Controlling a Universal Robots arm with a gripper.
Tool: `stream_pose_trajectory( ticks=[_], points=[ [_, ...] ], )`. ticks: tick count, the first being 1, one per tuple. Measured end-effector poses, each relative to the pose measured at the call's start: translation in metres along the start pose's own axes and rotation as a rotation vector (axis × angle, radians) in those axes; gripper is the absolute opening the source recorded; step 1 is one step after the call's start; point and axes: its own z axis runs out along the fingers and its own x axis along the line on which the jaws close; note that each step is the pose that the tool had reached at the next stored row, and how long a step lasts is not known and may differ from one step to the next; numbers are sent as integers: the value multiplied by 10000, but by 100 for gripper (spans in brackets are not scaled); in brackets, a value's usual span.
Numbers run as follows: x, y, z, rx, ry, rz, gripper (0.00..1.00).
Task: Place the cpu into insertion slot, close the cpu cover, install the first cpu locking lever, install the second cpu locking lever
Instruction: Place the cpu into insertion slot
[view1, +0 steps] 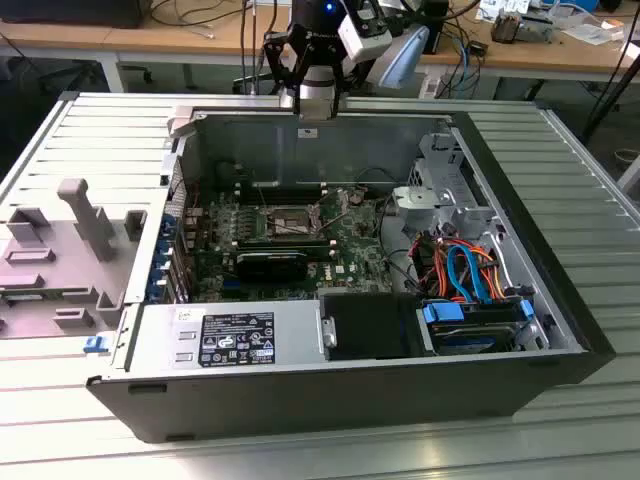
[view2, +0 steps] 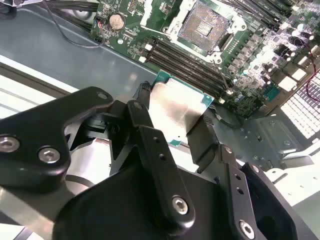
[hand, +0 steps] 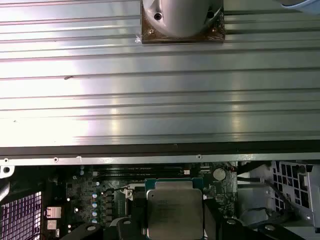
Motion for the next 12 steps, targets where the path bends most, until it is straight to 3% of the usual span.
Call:
stream_pose_trajectory(
  ticks=[12],
  points=[
    [36, -1, 4, 1, 1, 0, 54]
  ],
)
